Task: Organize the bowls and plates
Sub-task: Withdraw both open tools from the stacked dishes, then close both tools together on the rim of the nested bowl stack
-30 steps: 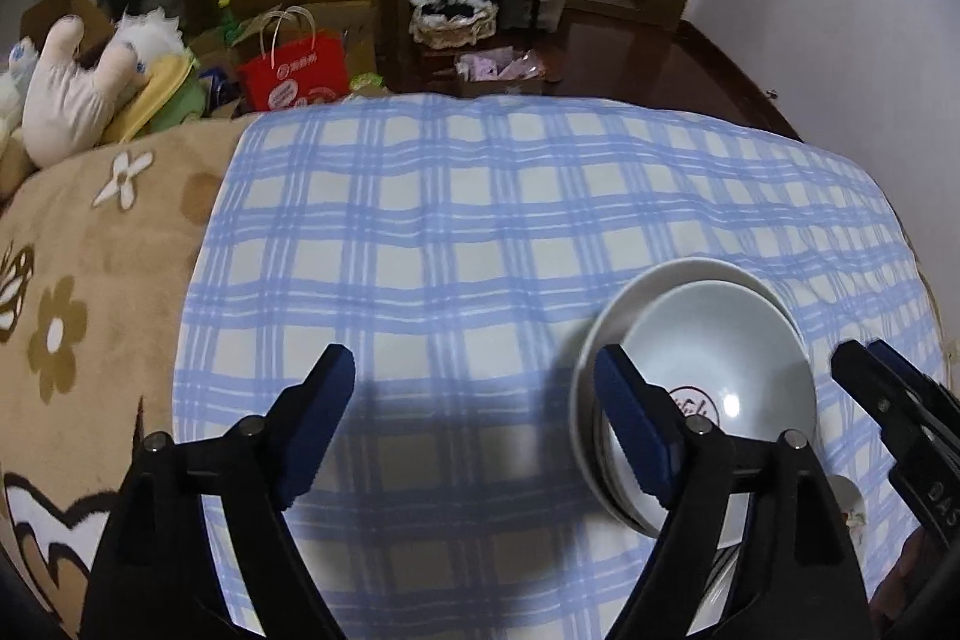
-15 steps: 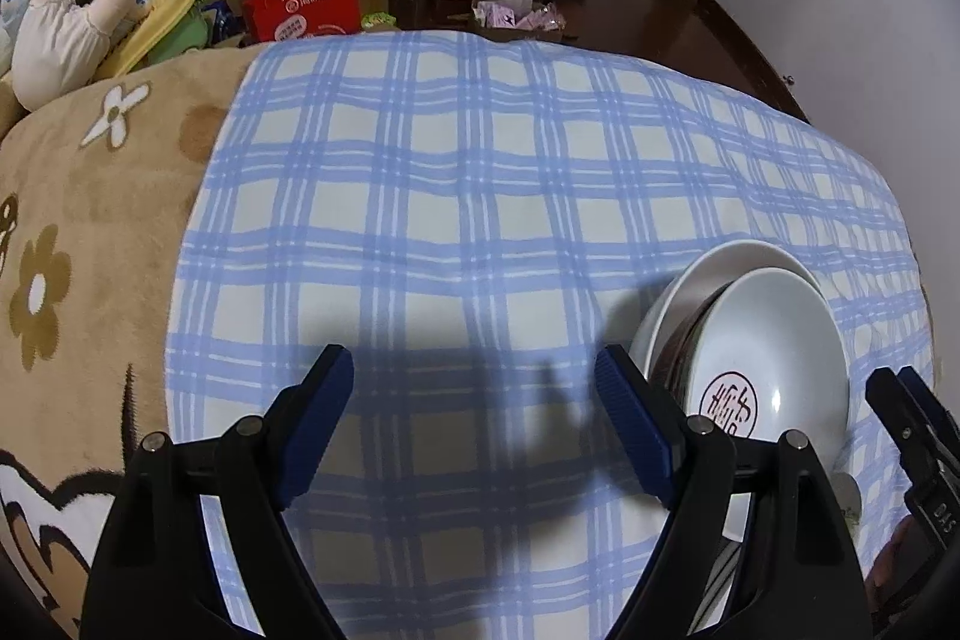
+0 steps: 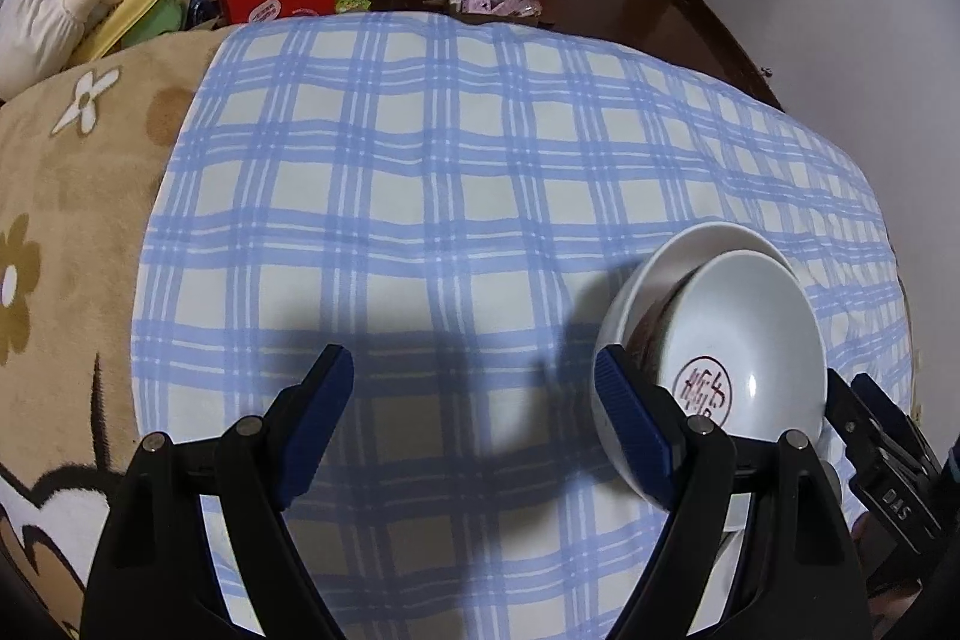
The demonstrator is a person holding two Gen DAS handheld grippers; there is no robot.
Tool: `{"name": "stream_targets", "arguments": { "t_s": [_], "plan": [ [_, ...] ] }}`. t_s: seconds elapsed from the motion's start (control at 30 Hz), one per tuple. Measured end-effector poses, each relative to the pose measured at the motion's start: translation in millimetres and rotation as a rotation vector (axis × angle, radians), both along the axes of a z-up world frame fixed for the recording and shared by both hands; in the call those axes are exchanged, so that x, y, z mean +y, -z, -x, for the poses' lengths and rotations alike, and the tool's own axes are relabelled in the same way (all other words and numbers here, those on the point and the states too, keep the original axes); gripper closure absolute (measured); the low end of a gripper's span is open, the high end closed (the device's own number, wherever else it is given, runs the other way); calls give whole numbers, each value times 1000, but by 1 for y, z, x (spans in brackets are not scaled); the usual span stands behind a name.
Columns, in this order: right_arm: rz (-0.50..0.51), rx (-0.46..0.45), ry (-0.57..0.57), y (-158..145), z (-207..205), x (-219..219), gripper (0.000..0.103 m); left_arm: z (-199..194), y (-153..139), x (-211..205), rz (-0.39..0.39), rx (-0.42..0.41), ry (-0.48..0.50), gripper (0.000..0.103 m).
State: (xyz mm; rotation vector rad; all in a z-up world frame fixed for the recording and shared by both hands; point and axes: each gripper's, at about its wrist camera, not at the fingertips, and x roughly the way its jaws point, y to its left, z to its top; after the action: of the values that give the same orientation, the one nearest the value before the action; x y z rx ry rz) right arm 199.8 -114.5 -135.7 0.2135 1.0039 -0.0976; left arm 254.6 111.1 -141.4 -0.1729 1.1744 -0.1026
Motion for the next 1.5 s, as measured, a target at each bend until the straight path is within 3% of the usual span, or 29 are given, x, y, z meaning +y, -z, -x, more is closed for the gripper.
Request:
{"name": "stream_targets", "arguments": {
  "t_s": [0.47,1.27,1.5],
  "plan": [
    [94,27,-40,-4,-5,6,1,-1,-1,-1,66,-11,30,21],
    [70,52,-32,-5,-10,4,2,-5,3,3,116,10,11,21],
    [61,67,-40,-5,-11,4,7,-8,7,5,130,1,-21,21]
  ]
}}
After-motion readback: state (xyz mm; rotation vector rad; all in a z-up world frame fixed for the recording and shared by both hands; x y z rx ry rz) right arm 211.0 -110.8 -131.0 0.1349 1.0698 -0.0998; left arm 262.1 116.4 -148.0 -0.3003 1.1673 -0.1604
